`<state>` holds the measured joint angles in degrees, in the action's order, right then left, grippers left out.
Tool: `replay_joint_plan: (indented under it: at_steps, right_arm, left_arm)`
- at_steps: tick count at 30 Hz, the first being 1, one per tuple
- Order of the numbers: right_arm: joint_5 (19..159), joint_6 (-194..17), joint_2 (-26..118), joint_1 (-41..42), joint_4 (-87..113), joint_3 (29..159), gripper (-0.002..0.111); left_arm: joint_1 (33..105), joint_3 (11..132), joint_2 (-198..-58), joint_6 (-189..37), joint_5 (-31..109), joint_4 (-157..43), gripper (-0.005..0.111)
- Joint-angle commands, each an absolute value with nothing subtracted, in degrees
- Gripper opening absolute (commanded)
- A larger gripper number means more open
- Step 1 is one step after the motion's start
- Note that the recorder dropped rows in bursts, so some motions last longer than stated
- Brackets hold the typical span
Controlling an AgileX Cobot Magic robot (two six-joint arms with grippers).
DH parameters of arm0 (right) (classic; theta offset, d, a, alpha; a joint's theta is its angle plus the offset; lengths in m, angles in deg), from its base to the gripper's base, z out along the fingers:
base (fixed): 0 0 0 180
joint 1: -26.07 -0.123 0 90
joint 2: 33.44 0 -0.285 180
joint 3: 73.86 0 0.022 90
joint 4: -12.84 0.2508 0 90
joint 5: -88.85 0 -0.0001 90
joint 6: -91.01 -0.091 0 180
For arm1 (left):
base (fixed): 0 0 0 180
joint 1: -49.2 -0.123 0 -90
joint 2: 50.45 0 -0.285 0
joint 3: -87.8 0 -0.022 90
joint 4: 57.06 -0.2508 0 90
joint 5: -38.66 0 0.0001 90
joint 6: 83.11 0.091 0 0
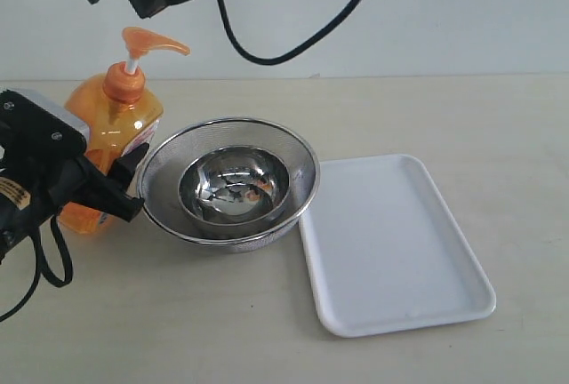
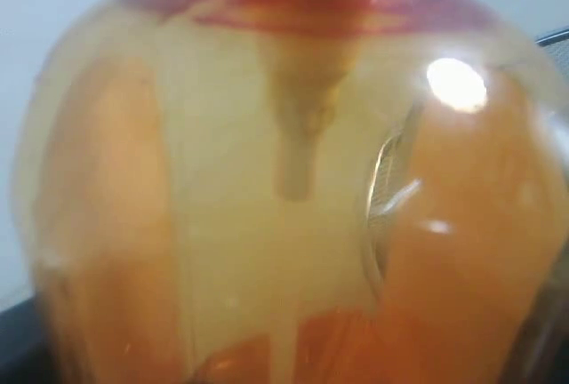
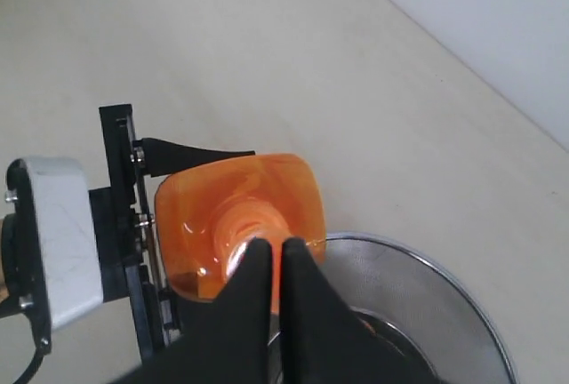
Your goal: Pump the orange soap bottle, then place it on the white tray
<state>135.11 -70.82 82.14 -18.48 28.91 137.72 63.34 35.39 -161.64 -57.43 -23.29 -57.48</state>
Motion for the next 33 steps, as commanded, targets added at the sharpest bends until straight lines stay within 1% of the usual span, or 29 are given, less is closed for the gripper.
replay_joint_plan:
  at_steps: [1,16,19,22,26,30,33]
  right_arm:
    - [135.8,-70.7,84.5,-18.4,30.0,137.6,0.000]
    - [138.2,-69.8,86.7,-18.5,33.3,137.6,0.000]
    - [136.1,-68.9,84.8,-18.5,31.0,137.6,0.000]
    - [131.1,-69.7,82.3,-18.3,28.1,137.6,0.000]
    - [126.4,-69.7,83.0,-17.2,28.1,137.6,0.000]
    - [125.7,-69.9,84.9,-16.3,28.5,137.6,0.000]
    - [128.5,-69.9,85.8,-16.2,28.0,137.6,0.000]
  left_arm:
    - [63.7,35.9,-160.8,-57.8,-25.3,-57.6,0.005]
    - [63.7,35.9,-160.8,-57.6,-25.1,-57.6,0.005]
    - [63.7,35.9,-160.8,-57.6,-25.1,-57.6,0.005]
    - [63.7,35.9,-160.8,-57.6,-25.1,-57.6,0.005]
    - [63.7,35.9,-160.8,-57.6,-24.9,-57.7,0.005]
    - [63.7,35.9,-160.8,-57.6,-24.9,-57.8,0.005]
    - [63.7,35.9,-160.8,-57.6,-24.9,-57.8,0.005]
